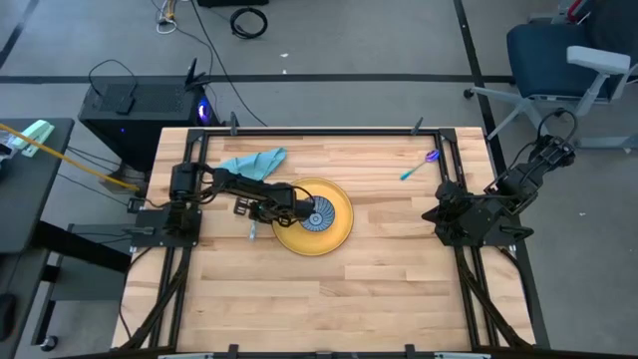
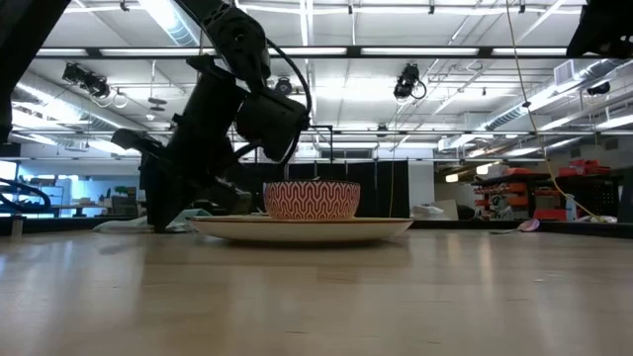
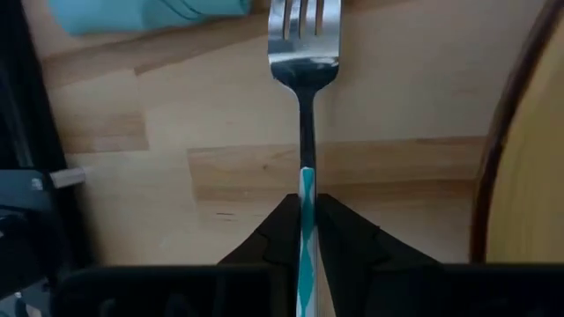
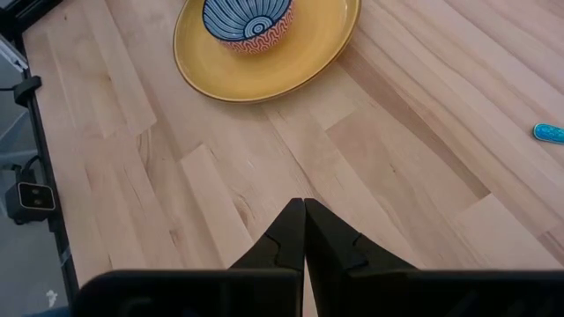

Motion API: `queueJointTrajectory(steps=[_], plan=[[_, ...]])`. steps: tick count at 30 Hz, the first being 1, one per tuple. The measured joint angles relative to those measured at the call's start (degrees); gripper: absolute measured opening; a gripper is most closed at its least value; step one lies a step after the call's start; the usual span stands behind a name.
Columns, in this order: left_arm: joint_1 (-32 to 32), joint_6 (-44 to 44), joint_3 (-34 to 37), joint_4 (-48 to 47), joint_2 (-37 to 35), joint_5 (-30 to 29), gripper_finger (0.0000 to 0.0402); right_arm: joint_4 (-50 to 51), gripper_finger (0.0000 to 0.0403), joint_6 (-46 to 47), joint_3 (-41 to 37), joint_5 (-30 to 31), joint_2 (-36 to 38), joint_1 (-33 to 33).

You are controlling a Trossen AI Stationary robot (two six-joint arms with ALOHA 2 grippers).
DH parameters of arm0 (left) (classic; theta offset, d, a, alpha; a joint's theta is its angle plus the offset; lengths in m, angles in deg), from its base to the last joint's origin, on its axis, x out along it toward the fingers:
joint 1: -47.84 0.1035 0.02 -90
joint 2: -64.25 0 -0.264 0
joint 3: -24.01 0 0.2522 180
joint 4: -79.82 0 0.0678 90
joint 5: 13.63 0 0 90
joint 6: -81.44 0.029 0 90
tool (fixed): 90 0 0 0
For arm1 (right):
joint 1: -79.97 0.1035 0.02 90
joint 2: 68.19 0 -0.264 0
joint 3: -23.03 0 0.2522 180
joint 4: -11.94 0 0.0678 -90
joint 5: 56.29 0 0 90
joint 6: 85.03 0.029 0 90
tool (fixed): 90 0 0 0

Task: Set table place
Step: Put the blue fork to the left of the yellow plate

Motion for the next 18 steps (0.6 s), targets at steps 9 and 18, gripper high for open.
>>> queueJointTrajectory(steps=[9, 18], plan=[[-0.17, -0.07, -0.02, -0.8, -7.12, -3.99, 0.0056, 0.0, 0.0012, -0.25, 0.0, 0.0, 0.0, 0.0], [-0.03, 0.63, -0.02, -0.55, -10.81, -1.24, 0.0035, 0.0, 0.0012, -0.42, 0.0, 0.0, 0.0, 0.0]])
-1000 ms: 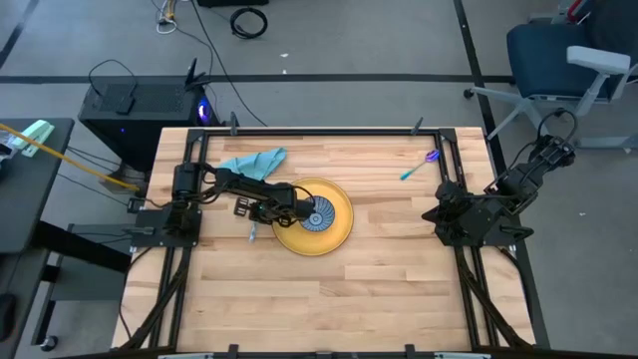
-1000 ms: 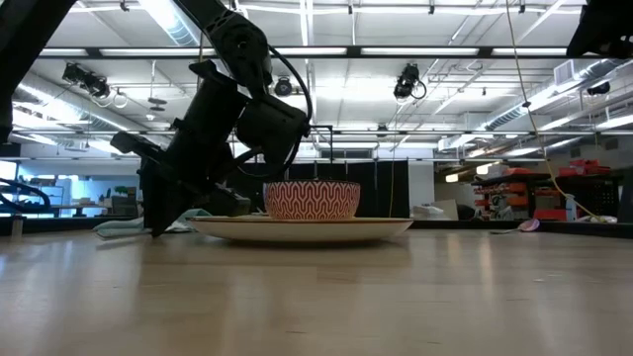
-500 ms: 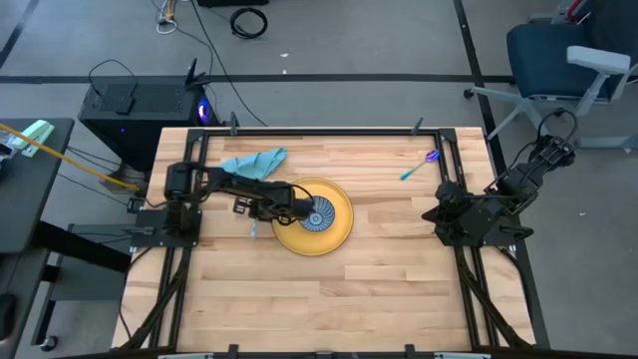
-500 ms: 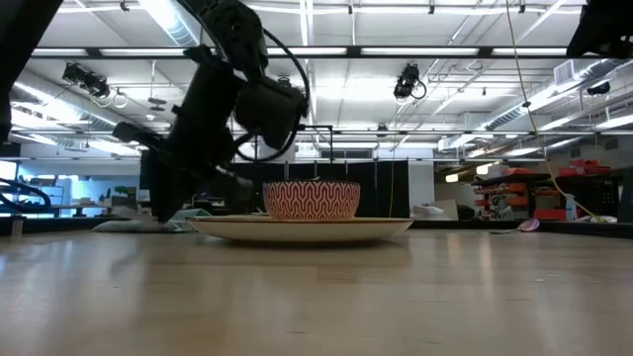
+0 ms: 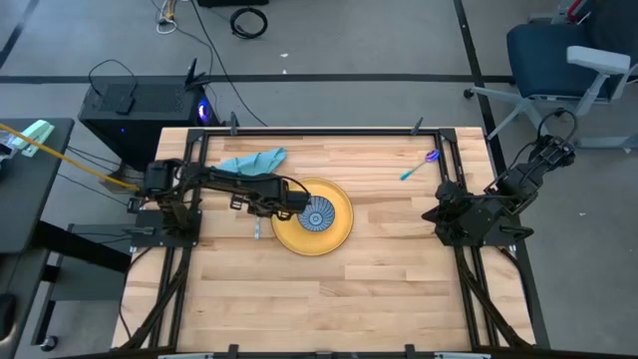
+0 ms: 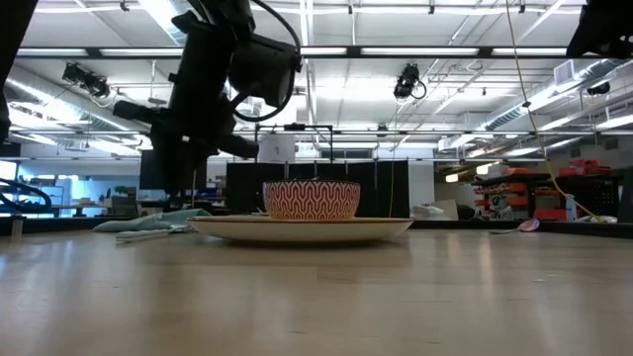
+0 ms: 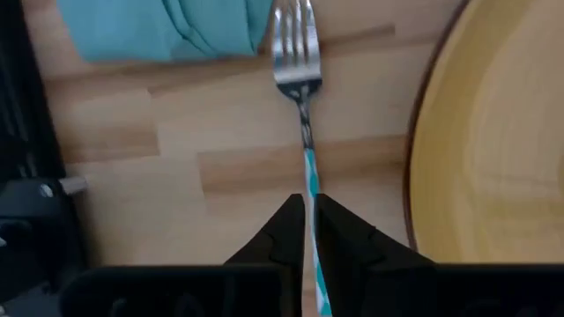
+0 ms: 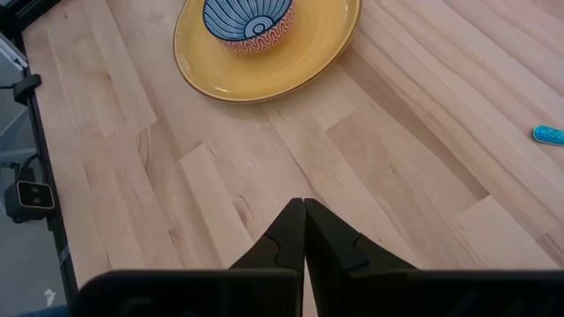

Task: Set table place
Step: Put the blue fork to the left of the yellow plate

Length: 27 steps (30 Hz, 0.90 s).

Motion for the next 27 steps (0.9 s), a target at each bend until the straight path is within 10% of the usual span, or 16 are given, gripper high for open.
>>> queueJointTrajectory(steps=[27], plan=[[0.27, 1.49, 9.17, 11.52, -0.56, 18.77, 0.0183, 0.02, 0.0012, -3.05, 0.0, 0.0, 0.0, 0.0]])
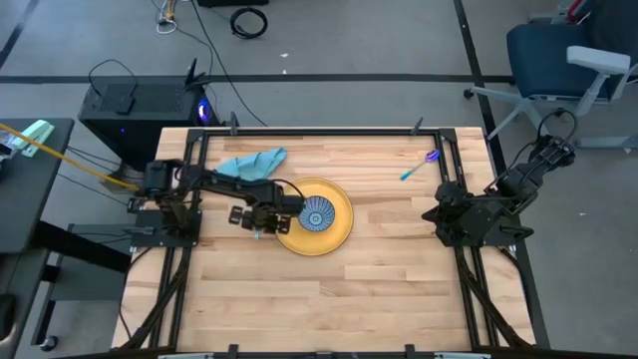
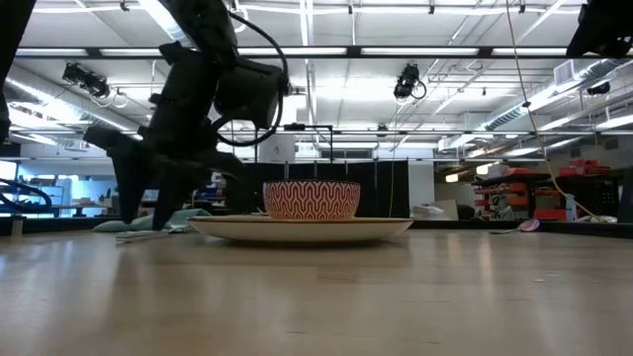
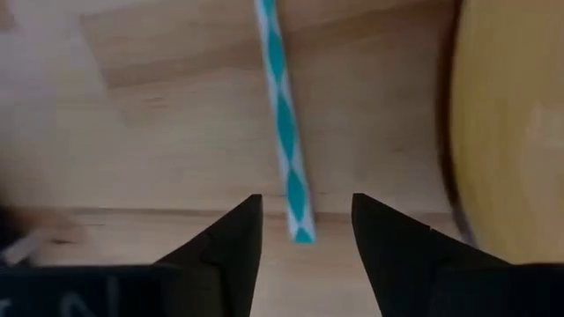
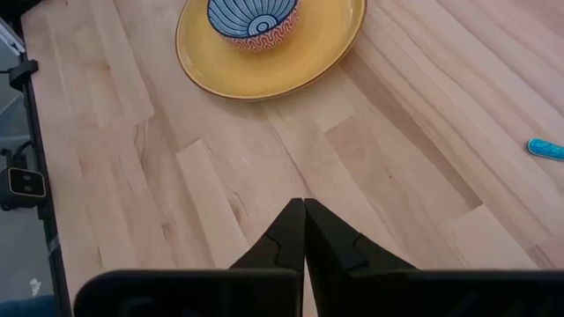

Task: Set table place
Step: Put the blue fork to the left of the yellow plate

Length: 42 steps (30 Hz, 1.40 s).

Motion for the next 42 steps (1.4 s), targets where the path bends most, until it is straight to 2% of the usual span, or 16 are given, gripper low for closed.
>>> queueJointTrajectory(steps=[3, 14, 18, 24, 27, 31, 37, 42], plan=[[-0.71, -1.18, 1.68, 3.88, -0.58, 0.06, 0.0179, 0.0, 0.0012, -0.19, 0.0, 0.0, 0.0, 0.0], [-1.89, -3.85, 6.56, 7.19, -1.18, 2.75, 0.0169, 0.0, 0.0012, -0.25, 0.0, 0.01, 0.0, 0.0], [-1.97, -3.83, 6.63, 8.37, -1.13, 2.73, 0.0133, 0.0, 0.0012, -0.39, 0.0, 0.04, 0.0, 0.0], [-1.99, -2.3, 6.59, 9.29, -1.18, 2.86, 0.0033, 0.0, 0.0012, -0.37, 0.0, 0.22, 0.0, 0.0], [-2.05, -2.8, 6.72, 9.6, -2.4, 1.87, 0.0032, 0.0, 0.0012, -0.07, 0.0, 0.22, 0.0, 0.0], [-2.17, -3.33, 7.1, 9.1, -6.27, -0.67, 0.0032, 0.0, 0.0012, -0.04, 0.0, 0.22, 0.0, 0.0], [-2.46, -4.86, 6.96, 6.17, -16.96, -4.79, 0.0032, 0.01, 0.0012, -0.31, 0.0, 0.22, 0.0, 0.0], [-3.17, -5.65, 6.87, 6.56, -26.4, -5.9, 0.0032, -0.02, 0.0012, -0.97, 0.0, 0.2, 0.0, 0.0]])
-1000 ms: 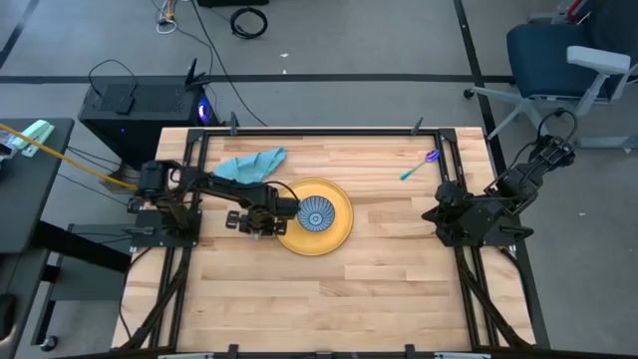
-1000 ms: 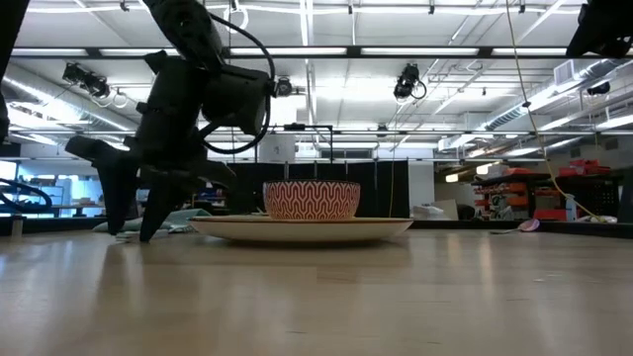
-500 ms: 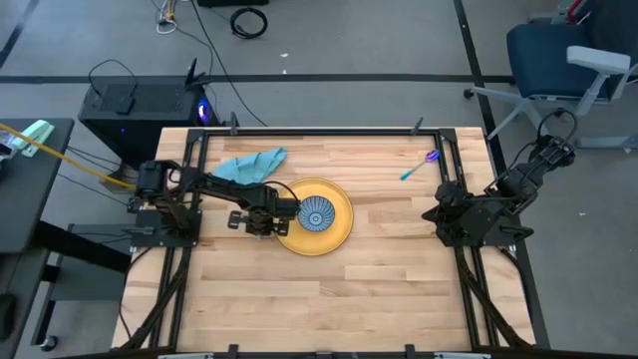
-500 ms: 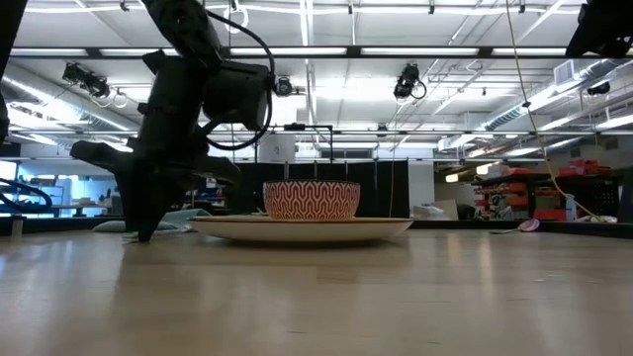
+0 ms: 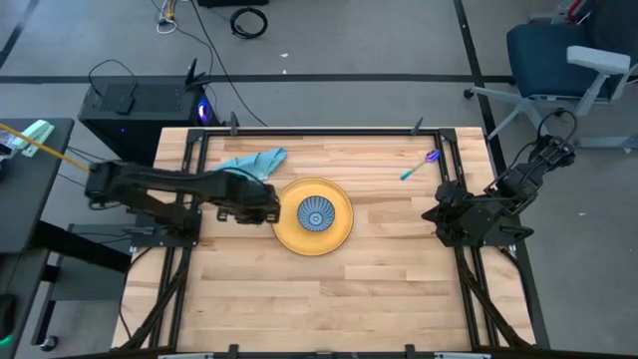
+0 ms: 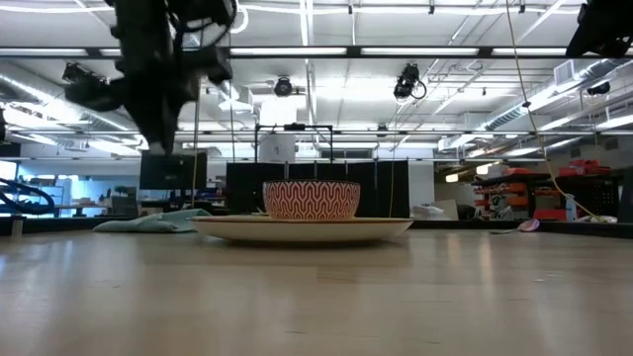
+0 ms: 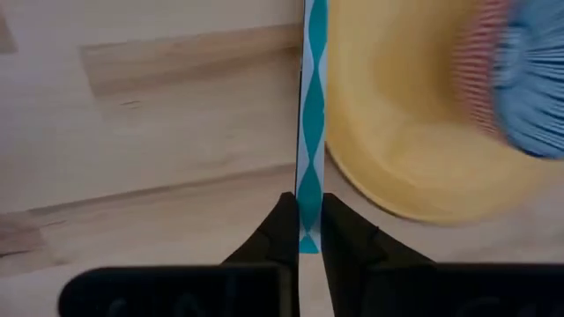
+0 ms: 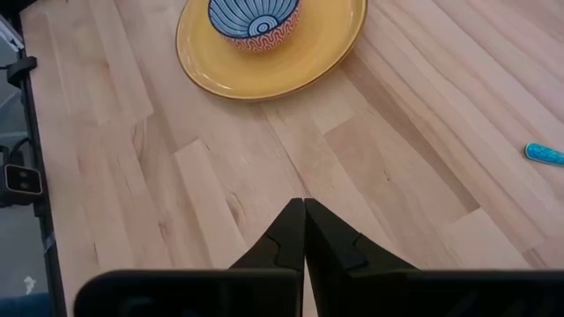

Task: Set table place
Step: Put the blue fork to the left of the yellow plate

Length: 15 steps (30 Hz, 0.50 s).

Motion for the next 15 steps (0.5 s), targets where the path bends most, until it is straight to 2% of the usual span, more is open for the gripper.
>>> queueJointTrajectory(steps=[9, 15], plan=[[0.17, -3.45, -0.02, -0.14, -15.79, 0.32, 0.0032, -0.02, 0.0012, -0.53, 0.0, -0.17, 0.0, 0.0], [-1.5, -5.66, -0.02, 2.81, -22.23, -4.14, 0.0032, -0.02, 0.0012, -0.53, 0.0, -0.17, 0.0, 0.0]])
